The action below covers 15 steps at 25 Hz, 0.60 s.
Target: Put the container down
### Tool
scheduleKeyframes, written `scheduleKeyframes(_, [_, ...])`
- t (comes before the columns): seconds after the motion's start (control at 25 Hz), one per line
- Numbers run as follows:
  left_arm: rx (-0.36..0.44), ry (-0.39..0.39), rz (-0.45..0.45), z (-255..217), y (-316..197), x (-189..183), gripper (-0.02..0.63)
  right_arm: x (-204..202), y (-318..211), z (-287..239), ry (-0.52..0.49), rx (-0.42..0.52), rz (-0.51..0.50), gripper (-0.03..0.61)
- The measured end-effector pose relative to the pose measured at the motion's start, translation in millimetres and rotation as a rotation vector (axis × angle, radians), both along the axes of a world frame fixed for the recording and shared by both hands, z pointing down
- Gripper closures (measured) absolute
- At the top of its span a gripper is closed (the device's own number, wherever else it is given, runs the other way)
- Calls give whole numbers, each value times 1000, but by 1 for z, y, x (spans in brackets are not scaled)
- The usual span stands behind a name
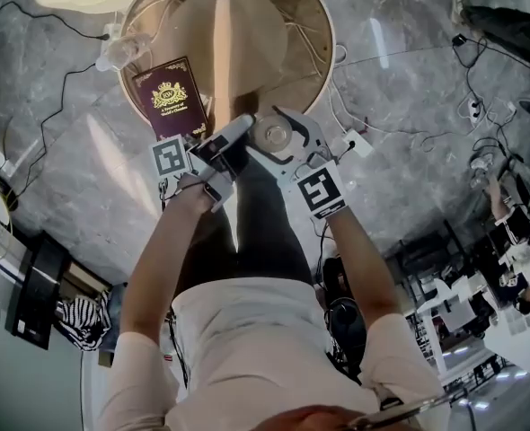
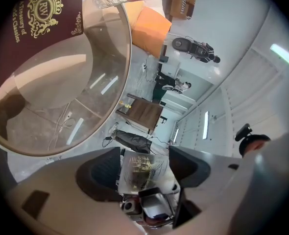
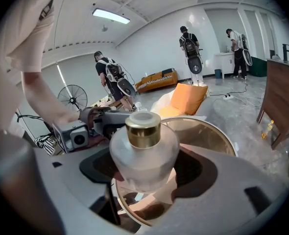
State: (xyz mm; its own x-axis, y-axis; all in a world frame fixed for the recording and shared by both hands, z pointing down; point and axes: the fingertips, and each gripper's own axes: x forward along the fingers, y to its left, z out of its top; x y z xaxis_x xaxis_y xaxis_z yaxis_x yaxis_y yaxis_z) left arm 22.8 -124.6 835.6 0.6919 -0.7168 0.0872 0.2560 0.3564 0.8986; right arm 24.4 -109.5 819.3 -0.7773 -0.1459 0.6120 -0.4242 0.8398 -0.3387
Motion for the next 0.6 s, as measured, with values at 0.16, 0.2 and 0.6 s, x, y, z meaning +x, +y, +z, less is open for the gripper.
scheduleKeyframes(0.16, [-27, -41, -7, 38, 0, -7, 325, 8, -10, 33, 23, 0, 18, 244])
scheduleKeyframes(0.2, [-34, -44, -12, 46, 1, -9, 325, 10, -11, 41, 29, 1, 22, 244])
scheduleKeyframes(0.6, [-23, -159, 79, 96, 16, -11, 325, 31, -23, 120, 94, 1, 77, 244])
